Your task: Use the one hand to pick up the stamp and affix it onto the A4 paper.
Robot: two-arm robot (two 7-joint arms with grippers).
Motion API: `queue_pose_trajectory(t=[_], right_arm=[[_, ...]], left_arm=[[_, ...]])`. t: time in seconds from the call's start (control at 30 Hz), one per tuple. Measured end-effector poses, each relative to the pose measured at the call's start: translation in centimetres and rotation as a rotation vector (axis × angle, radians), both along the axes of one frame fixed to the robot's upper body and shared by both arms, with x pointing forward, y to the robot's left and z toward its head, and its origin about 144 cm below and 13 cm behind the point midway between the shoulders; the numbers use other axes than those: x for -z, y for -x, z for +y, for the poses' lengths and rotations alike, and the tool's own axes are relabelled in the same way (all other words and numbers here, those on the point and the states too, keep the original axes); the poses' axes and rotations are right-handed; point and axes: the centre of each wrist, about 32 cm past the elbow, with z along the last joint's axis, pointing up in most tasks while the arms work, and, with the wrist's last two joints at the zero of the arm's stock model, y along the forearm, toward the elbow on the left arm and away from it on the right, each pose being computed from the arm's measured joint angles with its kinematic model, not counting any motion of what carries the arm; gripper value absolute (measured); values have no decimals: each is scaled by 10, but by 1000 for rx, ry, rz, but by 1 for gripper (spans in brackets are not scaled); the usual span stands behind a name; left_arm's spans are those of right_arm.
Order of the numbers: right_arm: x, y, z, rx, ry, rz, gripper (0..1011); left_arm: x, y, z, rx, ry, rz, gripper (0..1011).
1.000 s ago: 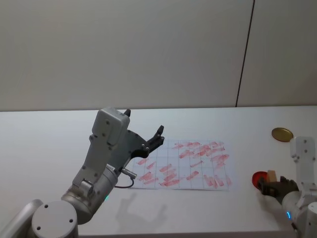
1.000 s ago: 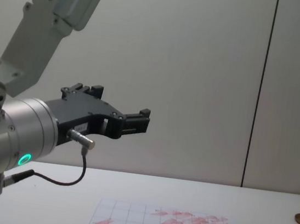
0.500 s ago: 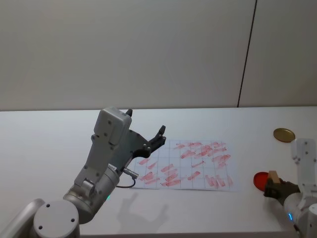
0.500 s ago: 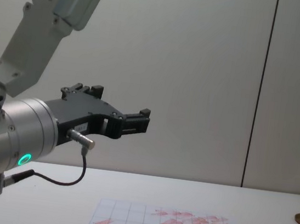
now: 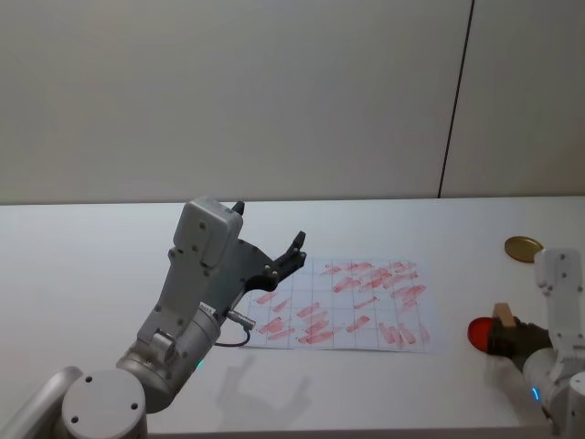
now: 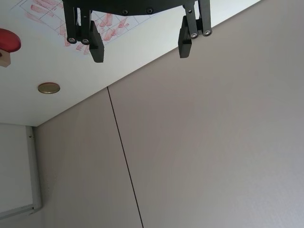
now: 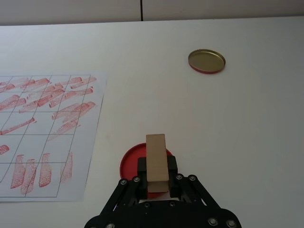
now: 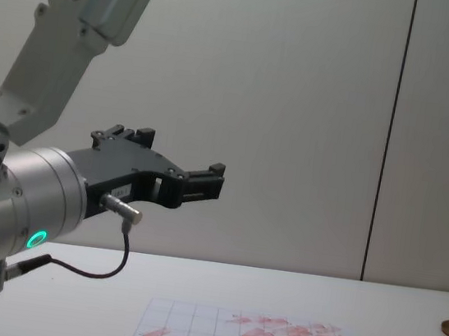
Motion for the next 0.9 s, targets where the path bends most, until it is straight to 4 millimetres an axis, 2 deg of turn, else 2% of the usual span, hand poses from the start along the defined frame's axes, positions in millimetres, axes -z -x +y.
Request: queue_pose_trajectory(t=[0.33, 0.9], right_arm=[[4, -4, -1, -18, 11, -9, 220], [27, -15, -3, -55, -7, 40, 220]], left_arm=[[0, 0, 0, 0, 0, 0, 993], [0, 0, 0, 0, 0, 0, 993]])
